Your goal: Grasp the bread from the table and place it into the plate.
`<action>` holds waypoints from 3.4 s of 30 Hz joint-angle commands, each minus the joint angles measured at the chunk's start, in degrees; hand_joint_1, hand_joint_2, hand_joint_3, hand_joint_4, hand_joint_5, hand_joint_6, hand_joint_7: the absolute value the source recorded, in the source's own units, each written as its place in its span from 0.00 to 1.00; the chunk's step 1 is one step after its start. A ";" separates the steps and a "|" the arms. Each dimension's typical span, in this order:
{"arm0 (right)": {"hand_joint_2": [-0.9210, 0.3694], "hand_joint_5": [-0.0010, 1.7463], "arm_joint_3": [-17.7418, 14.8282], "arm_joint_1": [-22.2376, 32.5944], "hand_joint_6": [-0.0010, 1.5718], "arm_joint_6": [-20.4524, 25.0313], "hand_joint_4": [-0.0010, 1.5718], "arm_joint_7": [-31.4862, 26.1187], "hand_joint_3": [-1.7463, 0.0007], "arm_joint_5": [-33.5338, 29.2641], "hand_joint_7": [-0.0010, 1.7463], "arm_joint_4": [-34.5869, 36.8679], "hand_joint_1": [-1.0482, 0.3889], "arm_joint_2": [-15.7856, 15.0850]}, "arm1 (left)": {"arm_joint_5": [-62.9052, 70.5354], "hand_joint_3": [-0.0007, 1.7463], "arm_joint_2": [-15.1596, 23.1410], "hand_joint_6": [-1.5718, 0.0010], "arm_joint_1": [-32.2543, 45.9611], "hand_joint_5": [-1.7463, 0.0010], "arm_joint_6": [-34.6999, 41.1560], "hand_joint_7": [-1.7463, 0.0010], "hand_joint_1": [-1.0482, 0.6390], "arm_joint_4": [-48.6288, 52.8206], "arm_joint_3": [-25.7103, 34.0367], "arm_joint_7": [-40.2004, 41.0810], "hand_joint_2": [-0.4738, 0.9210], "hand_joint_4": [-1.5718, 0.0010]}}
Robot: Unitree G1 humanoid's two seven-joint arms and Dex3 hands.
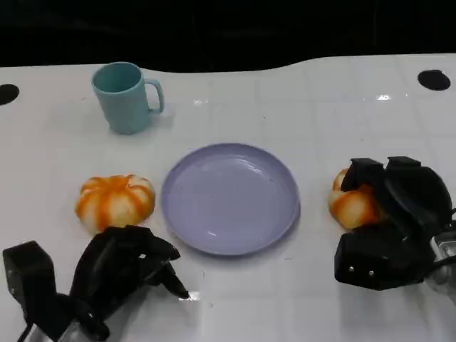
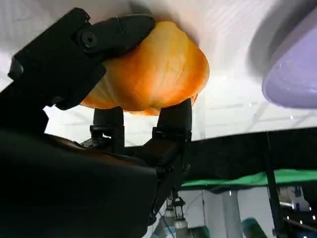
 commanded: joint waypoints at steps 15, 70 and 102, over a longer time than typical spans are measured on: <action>0.45 1.00 -2.70 -3.82 0.54 -7.06 0.62 1.42 0.31 5.98 0.88 -7.12 0.70 1.26 | 0.08 0.00 0.64 0.00 2.48 0.66 0.93 0.89 0.00 -2.94 -0.22 0.48 0.86 0.00; 0.00 0.17 0.72 -6.53 0.14 -5.14 0.04 32.99 0.90 8.66 0.00 -12.64 0.19 7.49 | 0.79 0.00 0.34 0.00 2.43 0.65 1.15 0.89 0.00 -3.40 -1.00 2.05 0.87 0.00; 0.28 0.84 -12.49 22.18 0.59 -23.14 0.57 21.19 0.55 12.01 0.47 -39.41 0.65 -6.26 | 1.07 0.00 -0.05 0.00 1.08 0.66 -0.11 0.89 0.00 -1.53 -1.09 2.26 0.87 0.00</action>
